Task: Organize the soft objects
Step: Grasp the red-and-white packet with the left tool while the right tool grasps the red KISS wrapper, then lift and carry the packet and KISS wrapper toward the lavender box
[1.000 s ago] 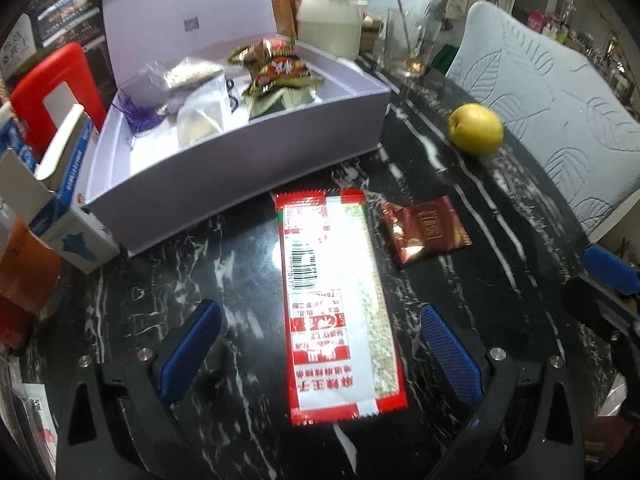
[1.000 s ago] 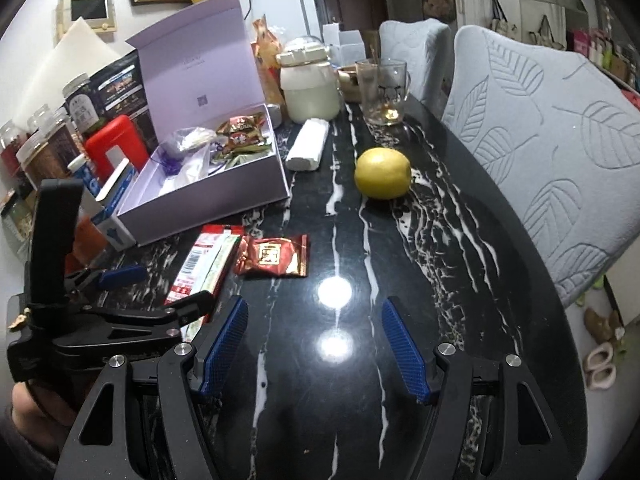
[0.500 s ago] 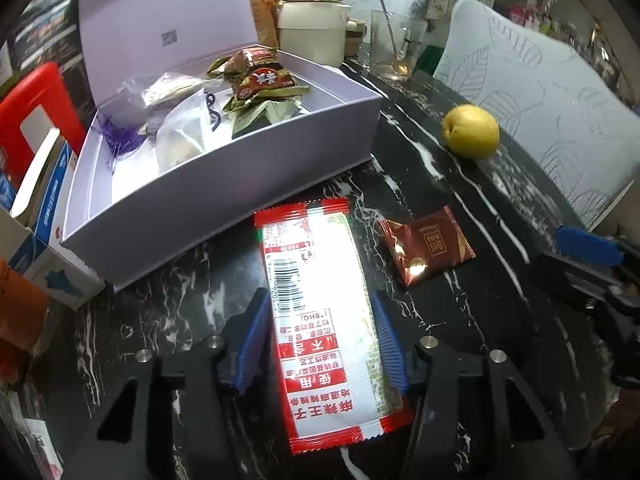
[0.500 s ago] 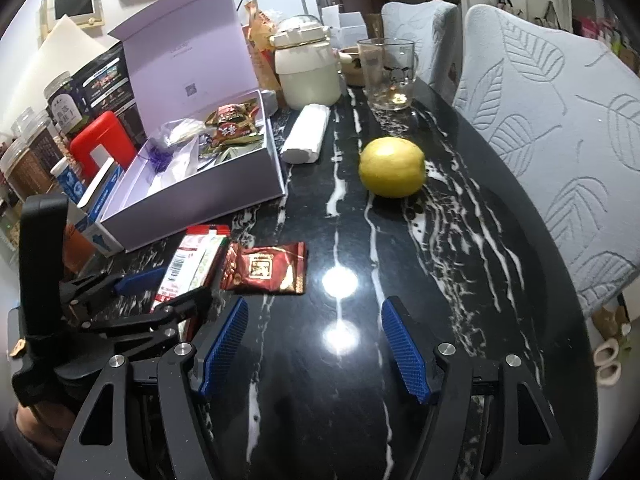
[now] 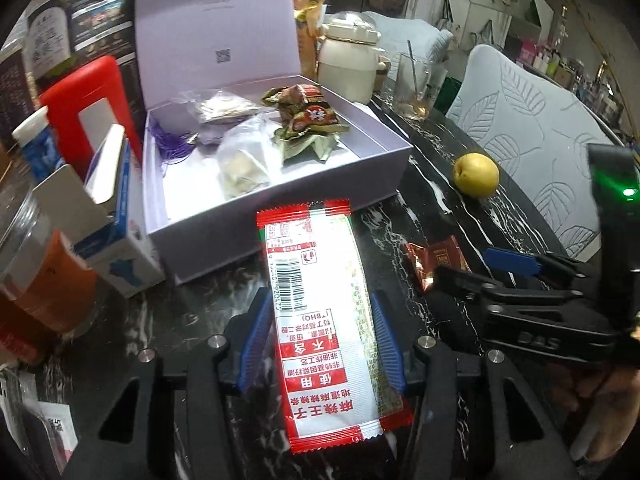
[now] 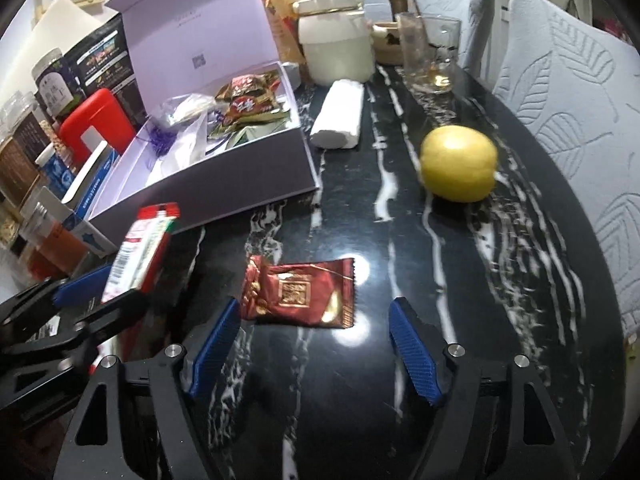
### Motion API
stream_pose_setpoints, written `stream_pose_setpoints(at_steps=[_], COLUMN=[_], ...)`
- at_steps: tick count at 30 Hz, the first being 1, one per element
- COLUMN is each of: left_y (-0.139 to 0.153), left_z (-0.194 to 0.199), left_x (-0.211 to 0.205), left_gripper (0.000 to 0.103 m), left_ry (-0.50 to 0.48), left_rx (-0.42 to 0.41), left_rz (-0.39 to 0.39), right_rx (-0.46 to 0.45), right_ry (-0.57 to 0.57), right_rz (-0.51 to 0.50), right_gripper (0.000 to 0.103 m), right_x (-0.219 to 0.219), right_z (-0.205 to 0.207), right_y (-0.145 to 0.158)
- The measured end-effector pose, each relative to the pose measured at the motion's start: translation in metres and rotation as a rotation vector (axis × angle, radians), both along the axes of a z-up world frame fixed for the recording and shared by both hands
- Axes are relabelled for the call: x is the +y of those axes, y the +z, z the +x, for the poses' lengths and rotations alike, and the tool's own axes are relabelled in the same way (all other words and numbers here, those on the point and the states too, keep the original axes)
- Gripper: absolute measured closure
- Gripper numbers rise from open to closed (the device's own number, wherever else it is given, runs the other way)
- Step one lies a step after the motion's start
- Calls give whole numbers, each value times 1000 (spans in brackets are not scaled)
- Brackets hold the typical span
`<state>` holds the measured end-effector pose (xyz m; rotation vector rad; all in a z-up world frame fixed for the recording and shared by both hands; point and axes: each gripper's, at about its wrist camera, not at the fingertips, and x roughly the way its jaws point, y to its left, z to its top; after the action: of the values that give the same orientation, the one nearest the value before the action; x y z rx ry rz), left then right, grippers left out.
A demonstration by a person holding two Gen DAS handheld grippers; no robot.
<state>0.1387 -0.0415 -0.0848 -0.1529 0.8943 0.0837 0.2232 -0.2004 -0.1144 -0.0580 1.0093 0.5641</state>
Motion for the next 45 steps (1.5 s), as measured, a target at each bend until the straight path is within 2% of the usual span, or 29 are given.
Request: stream_pose_setpoints(at_steps=[3,5,9,12,14,16,18,21,27,40,45], left_y=[1,0,-1,-1,-2,-2,-1,-1,2,18,26], left_z=[-3,-4,-5,-5,-5,-7,-7,-10,-21,-59,-77], left_x=[4,7,9,12,13,13,13,11,9,-9,-17], left_gripper=[54,54,54,54,54,54,54,54,54,54,54], left_ry=[9,16,19,21,23,23,24,23,34,34,26], left_rx=[-1,0,0,1,1,1,1,-1,-3,-41,-60], left_rz=[-11,-16,-24,-42,-47,-48,-48,-41,-35,-9,-6], right_rx=[5,12,-3,-17,-32,-64,-71,-72,-53,-26,-28], right_ry=[8,11,14,24,17,17,16,21,7,-47,-58], right_rz=[-21,-27,-68,-100,-108,-151,-165,-149,-92,11,70], right_gripper=[17,16,7,6,12,39,48,54,58,58,58], right_x=[10,16,27,34,33,34,32,27,17,-18,-36], right_z=[3,5,8,8,8,6,7,6,-4,-52,-74], right_y=[-5,-8,-12,-14,-15,-13,-12,-12,-9,-5,7])
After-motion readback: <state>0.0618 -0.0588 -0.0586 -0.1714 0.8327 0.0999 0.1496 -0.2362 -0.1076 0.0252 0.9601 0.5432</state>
